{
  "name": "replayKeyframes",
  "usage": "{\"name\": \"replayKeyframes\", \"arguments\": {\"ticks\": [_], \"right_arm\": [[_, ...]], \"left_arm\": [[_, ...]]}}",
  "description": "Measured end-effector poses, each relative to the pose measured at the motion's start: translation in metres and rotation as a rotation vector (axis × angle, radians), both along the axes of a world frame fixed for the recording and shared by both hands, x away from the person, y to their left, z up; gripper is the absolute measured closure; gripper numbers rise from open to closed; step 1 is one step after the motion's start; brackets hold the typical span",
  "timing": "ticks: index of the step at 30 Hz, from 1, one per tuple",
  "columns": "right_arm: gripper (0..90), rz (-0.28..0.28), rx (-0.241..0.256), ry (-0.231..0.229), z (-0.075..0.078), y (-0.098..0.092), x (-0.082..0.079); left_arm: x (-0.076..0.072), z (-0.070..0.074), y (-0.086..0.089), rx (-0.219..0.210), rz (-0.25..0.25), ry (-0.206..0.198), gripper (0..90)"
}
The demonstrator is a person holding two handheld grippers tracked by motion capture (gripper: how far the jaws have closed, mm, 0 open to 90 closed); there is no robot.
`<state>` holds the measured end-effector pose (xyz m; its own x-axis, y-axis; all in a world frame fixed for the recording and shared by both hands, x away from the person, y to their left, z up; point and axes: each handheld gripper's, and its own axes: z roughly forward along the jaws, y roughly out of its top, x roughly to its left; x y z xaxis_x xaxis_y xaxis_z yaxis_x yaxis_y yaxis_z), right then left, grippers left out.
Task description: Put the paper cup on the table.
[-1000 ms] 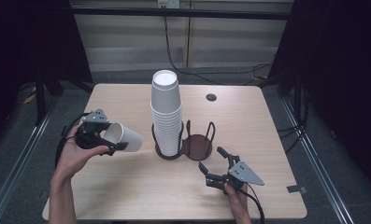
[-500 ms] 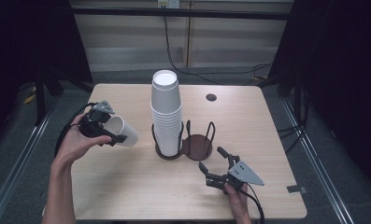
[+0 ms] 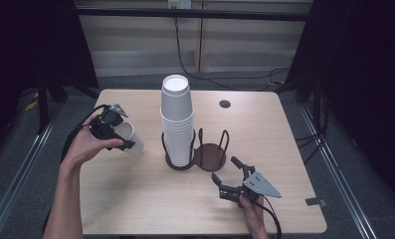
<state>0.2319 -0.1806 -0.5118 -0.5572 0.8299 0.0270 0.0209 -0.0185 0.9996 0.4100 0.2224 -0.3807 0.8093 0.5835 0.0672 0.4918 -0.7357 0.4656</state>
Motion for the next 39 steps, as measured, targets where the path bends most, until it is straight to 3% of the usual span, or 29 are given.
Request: {"name": "replayKeyframes", "arguments": {"ticks": [2, 5, 8, 13, 20, 25, 34, 39], "right_arm": [[13.1, 0.0, 0.0, 0.0, 0.0, 0.0, 0.0], [13.0, 0.0, 0.001, 0.001, 0.0, 0.0, 0.0], [13.0, 0.0, 0.0, -0.001, 0.0, 0.0, 0.0], [13.1, 0.001, 0.0, 0.0, 0.0, 0.0, 0.0], [13.0, 0.0, 0.0, 0.0, 0.0, 0.0, 0.0], [13.1, 0.0, 0.0, 0.0, 0.0, 0.0, 0.0], [13.1, 0.0, 0.0, -0.001, 0.0, 0.0, 0.0], [13.2, 0.0, 0.0, 0.0, 0.0, 0.0, 0.0]], "left_arm": [[0.002, -0.001, -0.001, 0.013, 0.003, -0.005, 8.3], [0.004, -0.005, -0.001, -0.006, -0.006, -0.003, 8.2], [0.007, -0.012, -0.004, 0.038, 0.015, 0.005, 8.0], [0.012, -0.019, -0.007, 0.049, 0.017, 0.033, 7.6], [0.017, -0.029, -0.011, 0.105, 0.006, 0.053, 6.9], [0.018, -0.04, -0.013, 0.072, 0.016, 0.053, 6.1], [0.016, -0.043, -0.006, 0.052, 0.02, 0.029, 5.2], [0.017, -0.053, -0.005, 0.035, 0.019, 0.055, 7.3]]}}
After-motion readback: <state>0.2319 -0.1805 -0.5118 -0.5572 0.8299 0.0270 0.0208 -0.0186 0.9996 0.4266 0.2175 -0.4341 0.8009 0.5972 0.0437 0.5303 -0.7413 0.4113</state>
